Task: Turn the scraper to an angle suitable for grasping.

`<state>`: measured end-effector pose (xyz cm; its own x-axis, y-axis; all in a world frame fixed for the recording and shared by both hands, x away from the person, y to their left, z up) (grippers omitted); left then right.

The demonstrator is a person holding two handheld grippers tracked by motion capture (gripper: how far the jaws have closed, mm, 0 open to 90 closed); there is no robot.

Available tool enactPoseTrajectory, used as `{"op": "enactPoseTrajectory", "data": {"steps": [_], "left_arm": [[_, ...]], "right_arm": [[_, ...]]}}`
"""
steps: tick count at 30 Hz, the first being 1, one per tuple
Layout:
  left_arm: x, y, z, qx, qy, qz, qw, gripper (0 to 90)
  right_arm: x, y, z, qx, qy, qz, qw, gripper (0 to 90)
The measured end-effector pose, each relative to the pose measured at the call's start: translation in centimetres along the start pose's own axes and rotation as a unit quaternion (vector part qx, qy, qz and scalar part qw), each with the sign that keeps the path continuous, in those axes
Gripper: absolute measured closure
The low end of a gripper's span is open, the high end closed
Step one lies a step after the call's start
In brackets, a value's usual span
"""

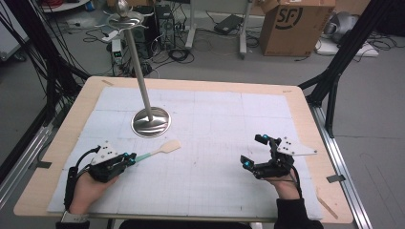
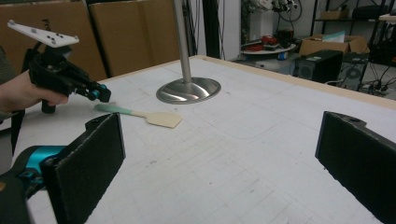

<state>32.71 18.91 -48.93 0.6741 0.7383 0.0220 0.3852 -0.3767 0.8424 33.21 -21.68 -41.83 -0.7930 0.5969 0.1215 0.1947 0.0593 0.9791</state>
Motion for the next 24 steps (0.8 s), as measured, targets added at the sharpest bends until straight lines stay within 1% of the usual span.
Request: {"op": "enactPoseTrajectory", "data": {"steps": [1, 2, 3, 7, 10, 12, 13, 15, 17, 18, 22, 23, 24], "left_arm": [[-0.1, -0.2, 0.2, 0.007, -0.002, 0.0, 1.0, 89.5], [-0.1, -0.2, 0.2, 0.007, -0.002, 0.0, 1.0, 89.6], [-0.3, -0.5, 0.4, 0.019, -0.011, 0.001, 0.9998, 89.6], [-0.3, -0.5, 0.4, 0.02, -0.008, 0.002, 0.9998, 89.6], [-0.2, -0.5, 0.5, 0.022, -0.007, -0.001, 0.9997, 89.6], [0.0, -0.6, 0.5, 0.024, 0.002, -0.009, 0.9997, 89.6], [0.1, -0.6, 0.5, 0.026, 0.004, -0.009, 0.9996, 89.6], [0.5, -0.6, 0.6, 0.029, 0.021, -0.014, 0.9993, 89.6], [1.0, -0.7, 0.7, 0.035, 0.031, -0.028, 0.9985, 89.6], [1.5, -0.8, 0.7, 0.039, 0.046, -0.037, 0.9975, 89.6], [1.9, -0.8, 0.7, 0.039, 0.049, -0.049, 0.9968, 89.6], [1.9, -0.8, 0.7, 0.038, 0.047, -0.049, 0.997, 89.7], [1.7, -0.7, 0.6, 0.034, 0.042, -0.044, 0.9976, 89.6]], "right_arm": [[0.0, 0.0, 0.0, 0.0, 0.0, -0.001, 1.0, 0.6], [0.0, 0.0, 0.0, 0.0, 0.0, -0.001, 1.0, 0.6], [0.0, 0.0, 0.0, 0.0, 0.001, -0.001, 1.0, 0.6], [0.2, -0.1, 0.1, 0.004, 0.007, -0.002, 1.0, 0.6], [0.2, -0.1, 0.2, 0.004, 0.006, -0.004, 1.0, 0.6], [0.1, -0.1, 0.2, 0.004, 0.004, -0.004, 1.0, 0.6], [0.1, -0.2, 0.2, 0.005, 0.004, -0.002, 1.0, 0.6], [0.2, -0.2, 0.2, 0.007, 0.006, 0.001, 1.0, 0.6], [0.1, -0.3, 0.3, 0.007, 0.004, -0.002, 1.0, 0.6], [0.2, -0.3, 0.3, 0.009, 0.006, -0.001, 0.9999, 0.6], [0.2, -0.4, 0.4, 0.012, 0.007, -0.001, 0.9999, 0.6], [0.3, -0.4, 0.4, 0.012, 0.008, -0.001, 0.9999, 0.6], [0.2, -0.4, 0.4, 0.012, 0.007, -0.001, 0.9999, 0.6]]}}
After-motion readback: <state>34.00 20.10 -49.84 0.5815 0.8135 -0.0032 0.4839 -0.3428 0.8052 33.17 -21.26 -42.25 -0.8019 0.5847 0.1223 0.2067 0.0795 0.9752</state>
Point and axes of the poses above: each handheld gripper's, and its own axes: z roughly forward along the jaws, y roughly out of its top, x roughly to its left, the point moved 8 cm from there along z, roughly forward along the jaws, and after that the axes turned 1 degree about z, right-handed, at the moved point
